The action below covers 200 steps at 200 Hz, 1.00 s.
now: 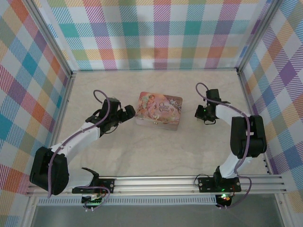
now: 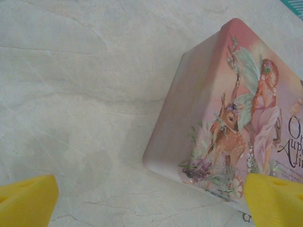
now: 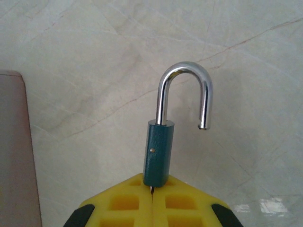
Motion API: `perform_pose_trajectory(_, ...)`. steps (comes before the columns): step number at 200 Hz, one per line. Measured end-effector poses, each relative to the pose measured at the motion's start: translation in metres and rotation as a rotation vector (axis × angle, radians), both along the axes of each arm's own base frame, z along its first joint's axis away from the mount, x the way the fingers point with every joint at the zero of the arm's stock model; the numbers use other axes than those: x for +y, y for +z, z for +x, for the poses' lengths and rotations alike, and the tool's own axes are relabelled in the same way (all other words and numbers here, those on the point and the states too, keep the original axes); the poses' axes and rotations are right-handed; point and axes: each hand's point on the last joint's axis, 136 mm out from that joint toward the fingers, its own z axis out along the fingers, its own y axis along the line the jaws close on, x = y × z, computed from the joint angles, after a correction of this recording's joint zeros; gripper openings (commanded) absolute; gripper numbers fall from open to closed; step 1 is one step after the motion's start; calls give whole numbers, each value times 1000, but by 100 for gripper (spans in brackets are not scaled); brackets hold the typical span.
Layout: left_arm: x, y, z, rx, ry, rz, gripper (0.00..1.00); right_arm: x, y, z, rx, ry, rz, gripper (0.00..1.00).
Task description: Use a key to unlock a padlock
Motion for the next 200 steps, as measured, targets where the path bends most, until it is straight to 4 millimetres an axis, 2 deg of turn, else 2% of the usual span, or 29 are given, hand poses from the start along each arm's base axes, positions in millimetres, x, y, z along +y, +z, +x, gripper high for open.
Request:
perform_pose_trajectory(41,0,0,0,1,0,1,100,-3,-7,2,24,-17,10,11)
perform_pose_trajectory(72,0,0,0,1,1,0,100,-3,-12,-1,49,-33,20,29)
perform_pose_trajectory(98,1,0,0,1,2,1,100,-4,-10,-2,52,-37,21,37)
perform_pose_trajectory(125,4,0,1,1,11,6,100,-8,3,-2,24,-48,13,47)
perform_pose_trajectory(160,9,1,2,4,23,20,100,-15,40,1,-72,-70,-7,56)
perform_pose_trajectory(163,9,1,2,5,25,24,100,-16,43,1,-80,-73,-11,58)
perform_pose_trajectory(164,10,1,2,5,26,24,100,-16,44,1,-81,-72,-11,64)
perform_pose_trajectory(166,10,2,2,5,28,26,100,-17,45,1,-86,-74,-13,86)
perform_pose_trajectory(168,11,2,2,5,29,28,100,-17,47,1,-89,-79,-12,96)
perform_pose_trajectory(170,11,2,3,5,30,30,100,-17,48,1,-93,-78,-14,99)
perform_pose_trajectory(200,22,9,6,-4,56,80,100,-25,65,-1,-145,-91,-52,100)
